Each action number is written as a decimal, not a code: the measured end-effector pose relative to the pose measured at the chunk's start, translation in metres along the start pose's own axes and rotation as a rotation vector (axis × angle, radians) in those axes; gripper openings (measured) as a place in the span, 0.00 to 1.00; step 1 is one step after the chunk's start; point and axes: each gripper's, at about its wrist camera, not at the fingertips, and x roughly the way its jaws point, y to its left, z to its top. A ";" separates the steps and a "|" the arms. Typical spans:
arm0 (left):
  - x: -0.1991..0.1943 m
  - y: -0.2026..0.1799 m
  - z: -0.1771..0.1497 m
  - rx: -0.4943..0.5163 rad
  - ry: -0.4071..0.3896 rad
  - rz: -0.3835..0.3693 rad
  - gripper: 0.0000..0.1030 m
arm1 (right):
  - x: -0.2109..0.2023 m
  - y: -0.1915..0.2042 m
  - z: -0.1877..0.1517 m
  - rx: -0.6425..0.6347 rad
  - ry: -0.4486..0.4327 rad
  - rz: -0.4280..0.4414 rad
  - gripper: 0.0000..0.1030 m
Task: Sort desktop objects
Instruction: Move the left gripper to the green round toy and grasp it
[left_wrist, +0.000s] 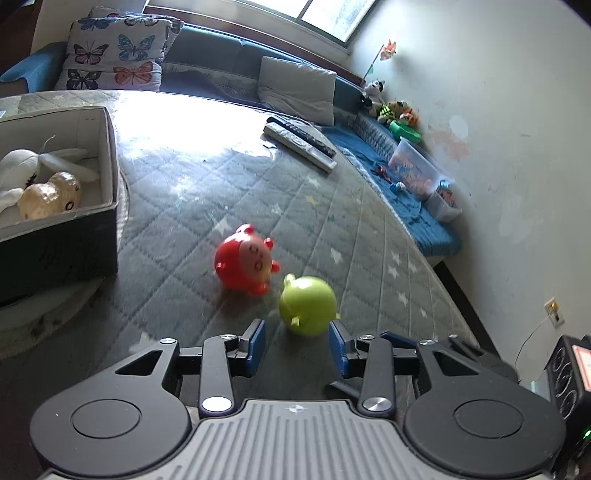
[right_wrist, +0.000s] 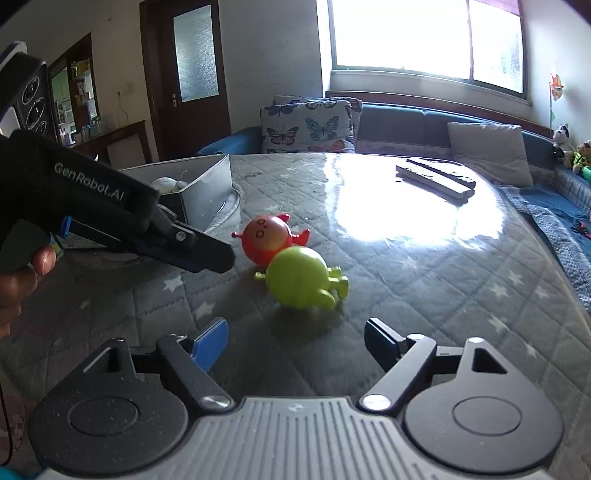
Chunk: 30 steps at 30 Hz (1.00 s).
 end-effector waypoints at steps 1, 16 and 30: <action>0.003 0.001 0.003 -0.011 0.001 -0.004 0.39 | 0.005 -0.001 0.003 0.001 0.002 0.002 0.81; 0.048 0.017 0.025 -0.110 0.065 -0.063 0.39 | 0.059 -0.023 0.024 0.033 0.047 0.038 0.81; 0.053 0.027 0.034 -0.174 0.073 -0.102 0.38 | 0.068 -0.024 0.028 0.039 0.054 0.078 0.77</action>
